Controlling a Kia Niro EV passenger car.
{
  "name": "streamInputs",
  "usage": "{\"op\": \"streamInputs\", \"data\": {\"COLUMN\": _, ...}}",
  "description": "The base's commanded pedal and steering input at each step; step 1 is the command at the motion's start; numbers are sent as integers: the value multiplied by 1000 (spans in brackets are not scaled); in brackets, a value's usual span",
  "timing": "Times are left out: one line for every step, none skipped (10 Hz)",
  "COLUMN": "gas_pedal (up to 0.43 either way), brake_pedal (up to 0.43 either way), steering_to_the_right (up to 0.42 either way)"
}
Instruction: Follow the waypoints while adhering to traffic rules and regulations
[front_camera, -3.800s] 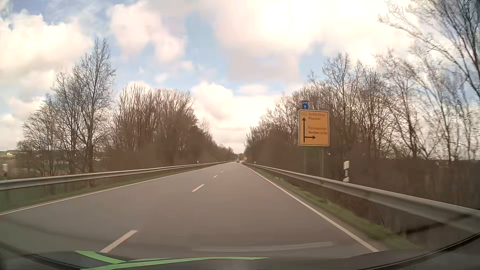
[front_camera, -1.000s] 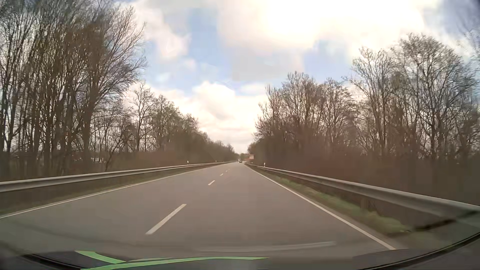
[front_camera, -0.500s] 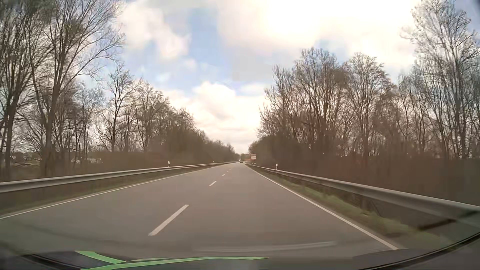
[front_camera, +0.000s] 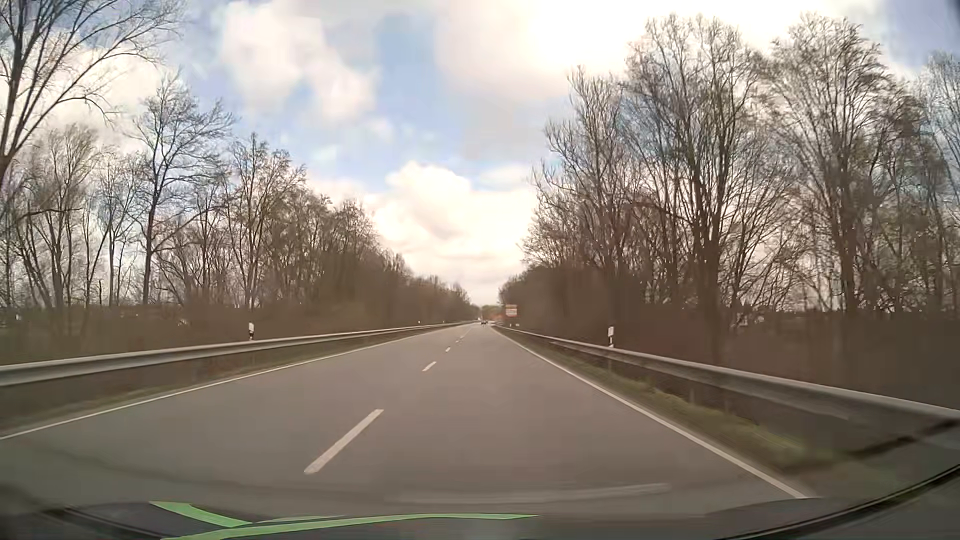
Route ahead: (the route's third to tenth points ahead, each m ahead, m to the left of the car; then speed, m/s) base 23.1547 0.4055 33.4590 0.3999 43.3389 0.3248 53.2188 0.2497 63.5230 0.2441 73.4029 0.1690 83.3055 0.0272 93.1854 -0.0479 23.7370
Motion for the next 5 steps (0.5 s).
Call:
{"op": "streamInputs", "data": {"gas_pedal": 169, "brake_pedal": 0, "steering_to_the_right": 1}}
{"op": "streamInputs", "data": {"gas_pedal": 169, "brake_pedal": 0, "steering_to_the_right": 1}}
{"op": "streamInputs", "data": {"gas_pedal": 169, "brake_pedal": 0, "steering_to_the_right": 0}}
{"op": "streamInputs", "data": {"gas_pedal": 169, "brake_pedal": 0, "steering_to_the_right": 1}}
{"op": "streamInputs", "data": {"gas_pedal": 169, "brake_pedal": 0, "steering_to_the_right": 1}}
